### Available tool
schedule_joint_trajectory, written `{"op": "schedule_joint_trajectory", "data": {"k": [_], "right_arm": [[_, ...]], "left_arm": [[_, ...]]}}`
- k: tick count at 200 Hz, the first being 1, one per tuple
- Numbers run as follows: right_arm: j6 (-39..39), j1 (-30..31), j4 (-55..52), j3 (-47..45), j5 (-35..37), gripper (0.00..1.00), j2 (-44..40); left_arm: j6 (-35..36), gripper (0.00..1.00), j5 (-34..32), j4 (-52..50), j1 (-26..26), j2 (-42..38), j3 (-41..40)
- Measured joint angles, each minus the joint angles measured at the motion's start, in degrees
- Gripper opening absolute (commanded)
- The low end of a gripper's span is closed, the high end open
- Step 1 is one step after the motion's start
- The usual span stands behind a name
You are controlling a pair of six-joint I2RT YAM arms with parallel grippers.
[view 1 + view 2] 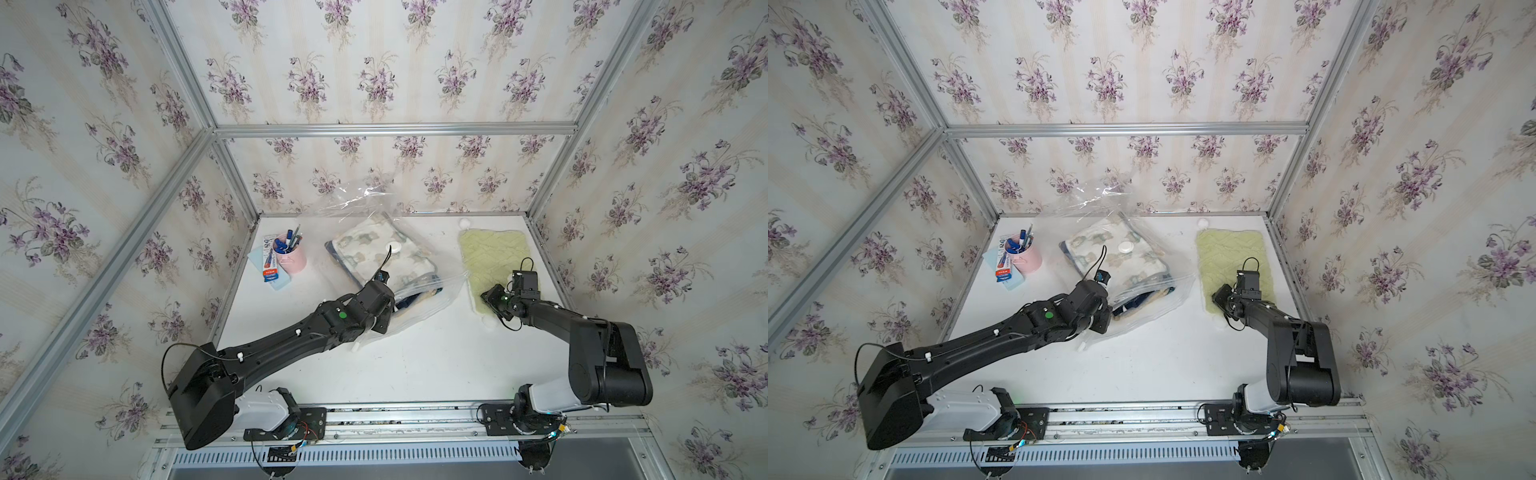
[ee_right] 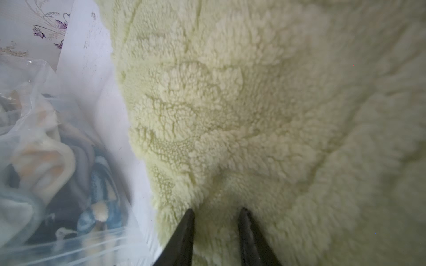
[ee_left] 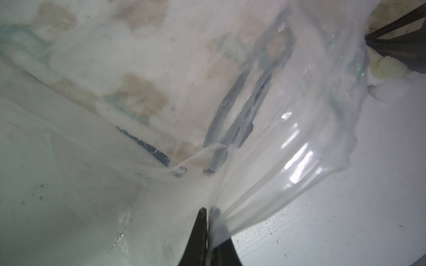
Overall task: Take the blanket out of the vacuum bag
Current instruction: Adjust the blanket at the center of the board, then take out the blanket from the vacuum bag.
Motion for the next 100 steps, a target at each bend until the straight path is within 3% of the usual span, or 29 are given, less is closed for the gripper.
{"op": "schedule_joint_trajectory", "data": {"k": [62, 79, 100], "right_arm": [[0.2, 0.9, -0.9, -2.5, -1.2, 0.37, -14.1], [1.0, 3.1, -1.3, -3.6, -3.3, 0.37, -18.1], [5.1, 10.2, -1.3, -7.0, -5.2, 0.36, -24.4]], "left_arm": [[0.1, 0.11, 0.0, -2.0, 0.0, 1.2, 3.1], [0.3, 0.11, 0.0, -2.3, 0.0, 1.3, 3.7], [0.3, 0.11, 0.0, -2.3, 0.0, 1.3, 3.9]]}}
